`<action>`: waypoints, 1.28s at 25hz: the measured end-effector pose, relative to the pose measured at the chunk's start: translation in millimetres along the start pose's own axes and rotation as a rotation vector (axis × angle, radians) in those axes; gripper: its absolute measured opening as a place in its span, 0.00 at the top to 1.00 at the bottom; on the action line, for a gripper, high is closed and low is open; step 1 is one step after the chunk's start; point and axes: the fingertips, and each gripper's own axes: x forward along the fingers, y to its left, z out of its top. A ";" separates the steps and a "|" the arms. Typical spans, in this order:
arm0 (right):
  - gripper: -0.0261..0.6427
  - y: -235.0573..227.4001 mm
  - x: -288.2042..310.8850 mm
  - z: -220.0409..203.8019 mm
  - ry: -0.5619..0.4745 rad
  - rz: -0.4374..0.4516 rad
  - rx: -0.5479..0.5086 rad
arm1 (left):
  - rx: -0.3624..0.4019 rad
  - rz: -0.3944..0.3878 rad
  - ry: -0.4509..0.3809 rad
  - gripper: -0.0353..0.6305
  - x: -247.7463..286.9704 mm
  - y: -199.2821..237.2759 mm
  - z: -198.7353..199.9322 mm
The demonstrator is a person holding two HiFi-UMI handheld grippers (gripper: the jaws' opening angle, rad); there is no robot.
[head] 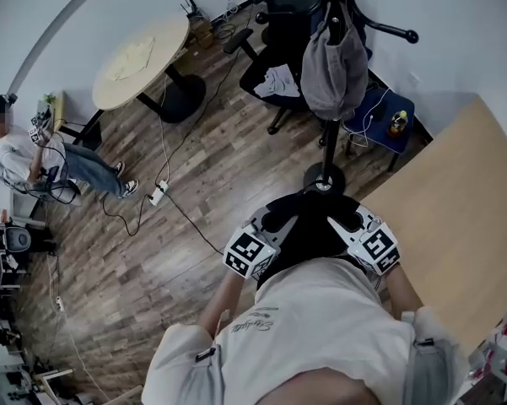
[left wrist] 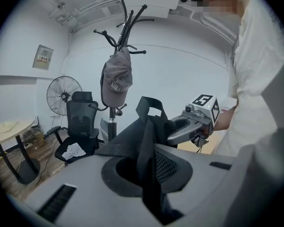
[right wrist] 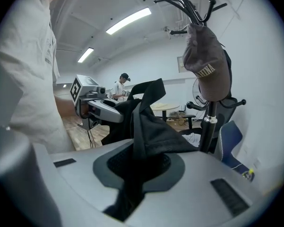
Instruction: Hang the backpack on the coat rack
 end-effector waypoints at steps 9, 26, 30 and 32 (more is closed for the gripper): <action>0.91 -35.6 37.2 30.9 -0.031 -0.225 0.070 | 0.125 -0.201 0.006 0.88 16.0 64.6 29.6; 0.91 -98.7 67.9 28.1 -0.027 -0.414 0.168 | 0.202 -0.369 0.060 0.88 73.1 122.3 40.7; 0.90 -112.8 73.2 14.6 -0.011 -0.397 0.194 | 0.180 -0.363 0.093 0.88 88.9 128.2 32.2; 0.90 -116.7 76.1 7.0 -0.004 -0.383 0.212 | 0.170 -0.360 0.110 0.88 93.9 130.2 26.2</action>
